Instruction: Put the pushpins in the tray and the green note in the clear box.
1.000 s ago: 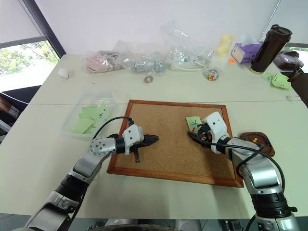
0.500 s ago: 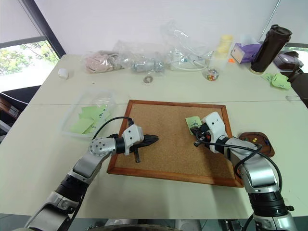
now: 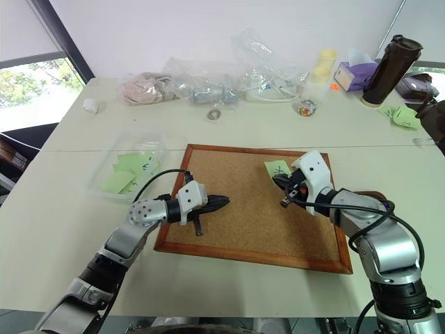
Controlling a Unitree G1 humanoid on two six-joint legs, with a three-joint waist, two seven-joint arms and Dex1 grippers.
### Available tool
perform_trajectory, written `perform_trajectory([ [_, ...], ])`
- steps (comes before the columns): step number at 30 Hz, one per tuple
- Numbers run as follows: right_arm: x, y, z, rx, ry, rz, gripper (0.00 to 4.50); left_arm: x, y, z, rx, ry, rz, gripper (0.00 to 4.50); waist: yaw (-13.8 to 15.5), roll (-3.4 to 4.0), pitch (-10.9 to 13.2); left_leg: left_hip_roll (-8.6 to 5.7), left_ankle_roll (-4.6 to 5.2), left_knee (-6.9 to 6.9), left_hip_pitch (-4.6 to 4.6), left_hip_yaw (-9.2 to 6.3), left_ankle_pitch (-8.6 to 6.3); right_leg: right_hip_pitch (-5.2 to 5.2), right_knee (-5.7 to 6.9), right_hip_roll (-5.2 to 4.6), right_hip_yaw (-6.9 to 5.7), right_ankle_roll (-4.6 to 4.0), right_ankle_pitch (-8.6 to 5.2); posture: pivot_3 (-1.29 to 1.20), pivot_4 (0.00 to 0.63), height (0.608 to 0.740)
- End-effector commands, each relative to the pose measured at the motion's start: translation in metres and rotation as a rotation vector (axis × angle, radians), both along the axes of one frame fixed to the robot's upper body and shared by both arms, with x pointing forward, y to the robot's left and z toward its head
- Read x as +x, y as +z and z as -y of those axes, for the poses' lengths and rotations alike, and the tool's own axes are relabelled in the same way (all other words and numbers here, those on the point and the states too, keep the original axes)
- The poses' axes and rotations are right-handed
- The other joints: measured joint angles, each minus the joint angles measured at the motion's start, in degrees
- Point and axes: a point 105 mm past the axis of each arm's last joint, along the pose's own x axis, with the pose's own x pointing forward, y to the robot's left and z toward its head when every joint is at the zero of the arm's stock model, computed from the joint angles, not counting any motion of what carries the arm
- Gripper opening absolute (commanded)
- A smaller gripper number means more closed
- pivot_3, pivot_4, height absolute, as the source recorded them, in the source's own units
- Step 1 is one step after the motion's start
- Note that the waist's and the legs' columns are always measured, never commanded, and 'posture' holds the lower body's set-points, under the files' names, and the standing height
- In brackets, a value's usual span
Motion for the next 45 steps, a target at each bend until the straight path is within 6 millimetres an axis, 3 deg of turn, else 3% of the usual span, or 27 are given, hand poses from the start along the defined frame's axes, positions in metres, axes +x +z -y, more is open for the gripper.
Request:
perform_trajectory([
  [1, -0.007, 0.017, -0.007, -0.016, 0.055, 0.051, 0.02, -0.001, -0.011, -0.003, 0.026, 0.011, -0.037, 0.0, 0.0, -0.01, 0.01, 0.0, 0.0, 0.0, 0.0, 0.0, 0.0, 0.0, 0.0, 0.0, 0.0, 0.0, 0.0, 0.0, 0.15, 0.74],
  [5, -0.017, 0.021, -0.017, -0.057, 0.133, 0.051, 0.02, 0.004, 0.004, -0.016, -0.061, 0.023, -0.134, 0.0, -0.13, -0.19, 0.13, 0.01, 0.0, 0.0, -0.02, 0.0, 0.0, -0.04, 0.01, 0.01, -0.01, 0.0, 0.0, 0.0, 0.15, 0.74],
  [10, -0.024, 0.025, -0.017, -0.096, 0.176, 0.052, 0.02, 0.0, 0.042, -0.02, -0.179, -0.041, -0.234, 0.0, -0.85, -0.53, 0.49, 0.11, -0.03, -0.03, -0.05, 0.0, 0.01, -0.13, 0.06, 0.06, -0.01, 0.0, 0.0, 0.0, 0.15, 0.74],
  [14, -0.027, 0.028, -0.017, -0.141, 0.215, 0.064, 0.0, 0.007, 0.088, -0.022, -0.376, -0.064, -0.343, 1.32, -0.31, -0.75, 0.78, 0.1, -0.06, 0.01, -0.18, -0.02, 0.04, -0.21, 0.08, 0.05, -0.06, 0.0, 0.0, 0.0, 0.15, 0.74],
  [18, -0.03, 0.028, -0.019, -0.189, 0.258, 0.083, 0.0, 0.017, 0.104, -0.017, -0.489, -0.05, -0.431, 3.32, -0.17, -0.8, 0.81, 0.06, -0.06, 0.01, -0.15, -0.01, 0.03, -0.21, 0.06, 0.05, -0.09, 0.0, 0.0, 0.0, 0.15, 0.74],
  [23, -0.031, 0.036, -0.028, -0.207, 0.305, 0.134, 0.0, 0.033, 0.11, 0.003, -0.587, -0.037, -0.569, 3.32, -0.11, -0.99, 0.93, 0.07, -0.1, 0.03, -0.19, 0.0, 0.05, -0.25, 0.08, 0.06, -0.1, 0.0, 0.0, 0.0, 0.15, 0.74],
  [31, -0.036, 0.053, -0.05, -0.207, 0.393, 0.206, 0.0, 0.025, 0.096, 0.028, -0.606, -0.086, -0.754, 3.32, -0.13, -1.0, 0.94, 0.07, -0.12, 0.02, -0.22, 0.0, 0.07, -0.32, 0.12, 0.06, -0.09, 0.0, 0.0, 0.0, 0.15, 0.74],
  [39, -0.037, 0.056, -0.058, -0.223, 0.431, 0.216, 0.0, 0.023, 0.093, 0.031, -0.627, -0.095, -0.814, 3.32, -0.08, -1.0, 0.94, 0.06, -0.12, 0.03, -0.25, 0.0, 0.07, -0.32, 0.12, 0.04, -0.09, 0.0, 0.0, 0.0, 0.15, 0.74],
  [42, -0.037, 0.055, -0.059, -0.227, 0.439, 0.217, 0.0, 0.021, 0.093, 0.032, -0.628, -0.106, -0.825, 2.54, -0.1, -1.0, 0.94, 0.06, -0.13, 0.04, -0.25, 0.0, 0.07, -0.32, 0.12, 0.04, -0.09, 0.0, 0.0, 0.0, 0.15, 0.74],
  [45, -0.037, 0.055, -0.06, -0.233, 0.444, 0.216, 0.0, 0.02, 0.094, 0.031, -0.632, -0.11, -0.825, 1.13, -0.11, -1.0, 0.94, 0.06, -0.13, 0.03, -0.25, 0.0, 0.07, -0.33, 0.12, 0.05, -0.09, 0.0, 0.0, 0.0, 0.15, 0.74],
])
